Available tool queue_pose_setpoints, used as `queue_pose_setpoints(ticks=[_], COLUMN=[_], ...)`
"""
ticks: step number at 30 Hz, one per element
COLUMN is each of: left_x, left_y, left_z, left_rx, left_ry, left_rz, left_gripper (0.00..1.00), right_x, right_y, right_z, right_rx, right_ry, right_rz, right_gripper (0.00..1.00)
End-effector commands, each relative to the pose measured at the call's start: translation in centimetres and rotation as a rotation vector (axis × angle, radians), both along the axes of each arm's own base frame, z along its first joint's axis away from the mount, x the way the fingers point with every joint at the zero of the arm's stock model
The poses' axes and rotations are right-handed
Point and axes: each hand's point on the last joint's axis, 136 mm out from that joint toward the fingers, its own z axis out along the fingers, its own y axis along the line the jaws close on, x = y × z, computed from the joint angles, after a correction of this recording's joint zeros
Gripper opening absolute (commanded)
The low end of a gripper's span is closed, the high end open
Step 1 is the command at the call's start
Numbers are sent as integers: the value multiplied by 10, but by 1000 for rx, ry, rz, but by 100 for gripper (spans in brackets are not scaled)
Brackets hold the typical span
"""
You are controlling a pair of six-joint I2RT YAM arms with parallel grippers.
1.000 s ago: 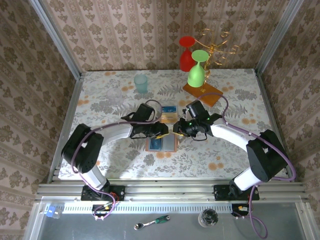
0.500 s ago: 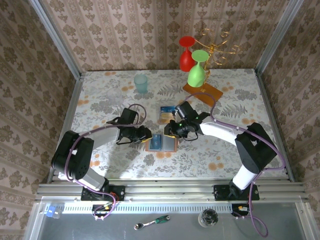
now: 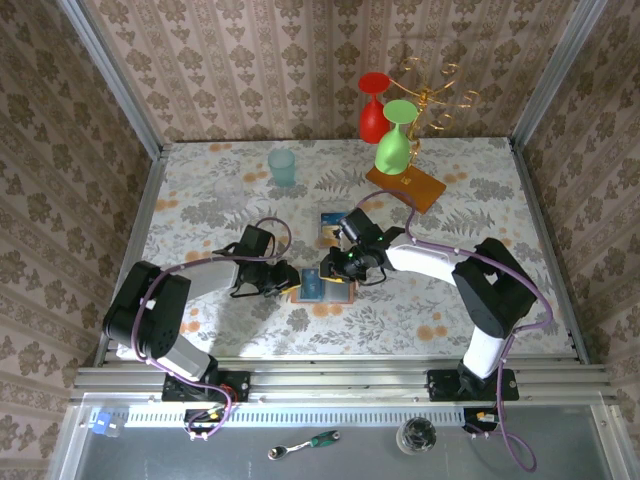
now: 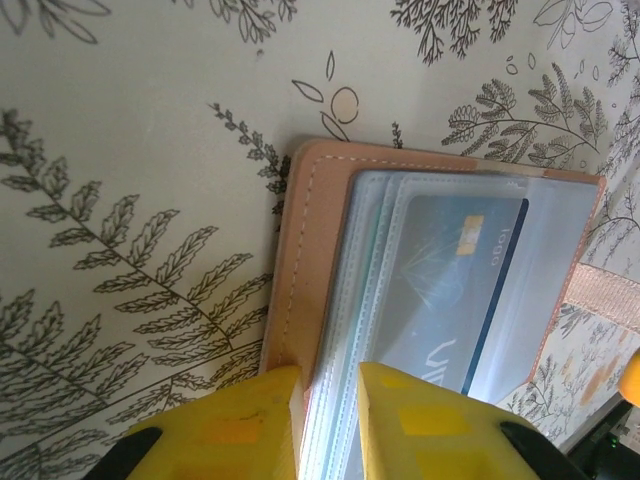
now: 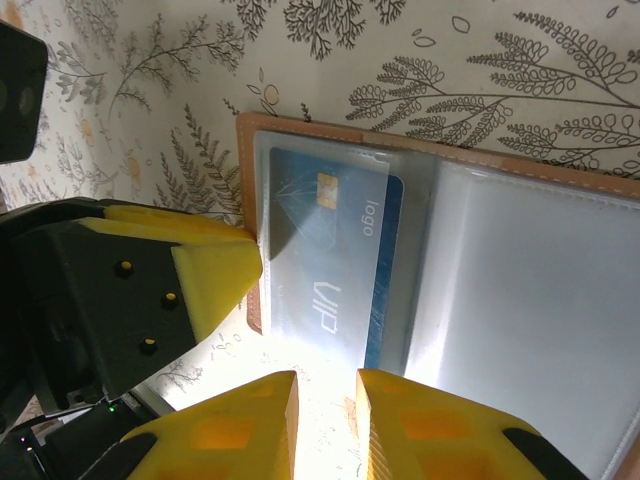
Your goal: Take the credit cards out of the card holder
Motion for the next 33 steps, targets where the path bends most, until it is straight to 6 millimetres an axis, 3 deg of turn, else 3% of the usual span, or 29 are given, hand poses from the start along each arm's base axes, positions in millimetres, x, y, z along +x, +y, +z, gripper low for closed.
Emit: queue_pose_setpoints(ticks=[1, 18, 33], left_x=[-3, -9, -9], left_y=[3, 4, 3], left_z=[-7, -13, -14], left_rx=[-1, 3, 1], left_ry=[14, 32, 34], left_rz=[2, 7, 3], left_gripper=[22, 18, 16], right_x=[2, 1, 3], right_y=[9, 15, 20], right_z=[0, -18, -25], right_rx=[17, 17, 18], right_ry=[9, 29, 42], right_rz=[9, 33, 40], right_gripper=[24, 26, 21])
